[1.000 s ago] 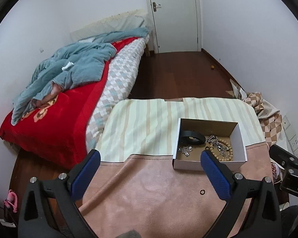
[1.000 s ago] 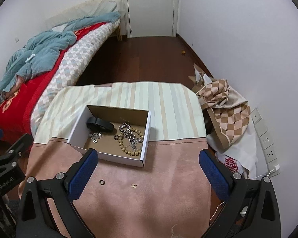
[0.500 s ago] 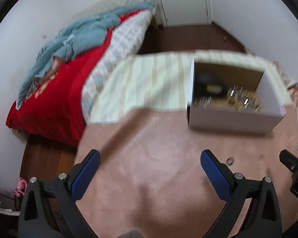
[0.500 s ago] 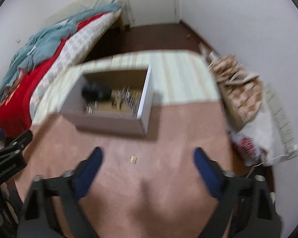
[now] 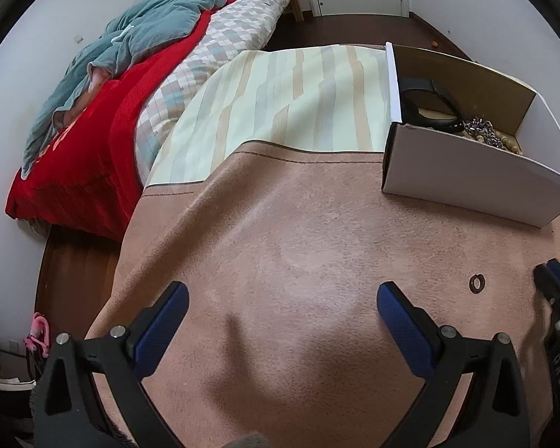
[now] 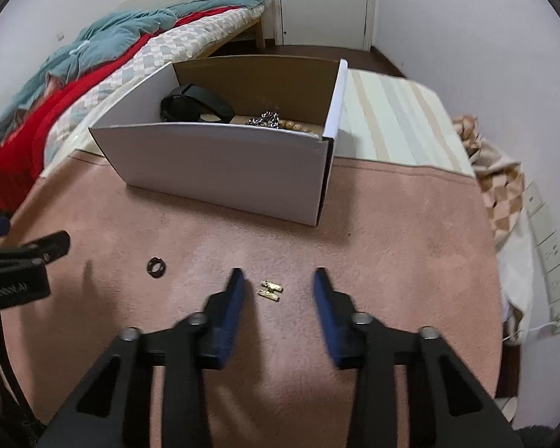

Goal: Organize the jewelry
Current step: 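Grasp the small gold piece with the right tool while the left grasps the other black ring, then carry both items into the white box and open both tools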

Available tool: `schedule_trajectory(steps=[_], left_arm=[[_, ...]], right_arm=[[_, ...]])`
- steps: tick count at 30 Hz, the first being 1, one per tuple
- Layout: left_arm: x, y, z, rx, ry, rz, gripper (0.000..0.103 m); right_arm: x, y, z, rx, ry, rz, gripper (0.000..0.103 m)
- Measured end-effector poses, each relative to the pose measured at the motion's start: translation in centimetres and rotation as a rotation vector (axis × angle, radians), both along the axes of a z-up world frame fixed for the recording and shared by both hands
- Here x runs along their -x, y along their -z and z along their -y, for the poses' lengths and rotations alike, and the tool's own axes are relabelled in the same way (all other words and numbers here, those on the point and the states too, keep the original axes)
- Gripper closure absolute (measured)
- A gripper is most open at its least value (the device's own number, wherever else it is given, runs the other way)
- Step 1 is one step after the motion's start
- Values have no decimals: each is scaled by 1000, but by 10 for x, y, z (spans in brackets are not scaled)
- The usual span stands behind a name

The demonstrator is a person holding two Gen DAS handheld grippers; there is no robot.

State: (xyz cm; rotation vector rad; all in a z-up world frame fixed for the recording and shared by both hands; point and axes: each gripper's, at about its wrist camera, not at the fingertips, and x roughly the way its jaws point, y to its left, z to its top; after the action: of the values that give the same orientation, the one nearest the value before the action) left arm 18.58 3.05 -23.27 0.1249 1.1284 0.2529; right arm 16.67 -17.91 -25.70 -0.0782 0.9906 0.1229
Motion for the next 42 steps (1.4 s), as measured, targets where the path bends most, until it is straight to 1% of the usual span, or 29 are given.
schedule_trajectory(steps=[1, 4, 7, 9, 13, 17, 18, 19, 20, 21, 22, 23, 24, 25, 27, 29, 30, 36, 39, 42], left_arm=[[0, 0, 1, 4, 2, 1, 0], [0, -1, 3, 14, 11, -1, 0], [-1, -5, 9, 54, 20, 5, 0], [-3, -6, 18, 96, 37, 2, 0], [-9, -3, 43, 204, 81, -16, 1], [-13, 9, 71, 221, 143, -36, 1], [-13, 11, 75, 224, 157, -39, 3], [-13, 13, 78, 224, 166, -42, 12], [-12, 15, 83, 221, 177, -49, 18], [-12, 17, 85, 219, 182, -53, 32], [-12, 20, 88, 219, 188, -60, 41], [-11, 19, 90, 222, 193, -45, 44], [-10, 18, 91, 219, 199, -40, 52], [-10, 18, 94, 218, 210, -34, 63], [-8, 18, 98, 215, 221, -25, 75], [-8, 18, 103, 202, 238, -17, 85], [-6, 17, 104, 200, 242, -15, 93], [-1, 15, 105, 197, 244, 1, 93], [-1, 11, 102, 202, 244, 6, 93], [0, 1, 99, 206, 249, 21, 93]], right_arm=[[1, 0, 2, -4, 3, 5, 90], [3, -1, 8, -26, 12, 6, 91], [4, -9, 20, -74, 51, 9, 91], [7, -19, 29, -92, 75, 29, 91], [11, -33, 42, -99, 105, 49, 91], [14, -40, 51, -92, 124, 64, 91], [14, -41, 53, -91, 133, 66, 91], [13, -42, 55, -92, 140, 68, 91], [13, -44, 57, -93, 144, 67, 91], [13, -44, 59, -94, 151, 69, 91], [13, -45, 61, -94, 156, 71, 91], [12, -45, 62, -95, 158, 70, 91], [12, -44, 63, -96, 161, 68, 91], [11, -44, 64, -94, 166, 66, 91], [11, -43, 66, -92, 174, 64, 91], [10, -42, 68, -91, 182, 62, 91], [10, -41, 68, -89, 186, 62, 91], [11, -46, 70, -94, 200, 76, 91], [11, -54, 70, -105, 198, 92, 91], [10, -66, 68, -127, 188, 112, 91]])
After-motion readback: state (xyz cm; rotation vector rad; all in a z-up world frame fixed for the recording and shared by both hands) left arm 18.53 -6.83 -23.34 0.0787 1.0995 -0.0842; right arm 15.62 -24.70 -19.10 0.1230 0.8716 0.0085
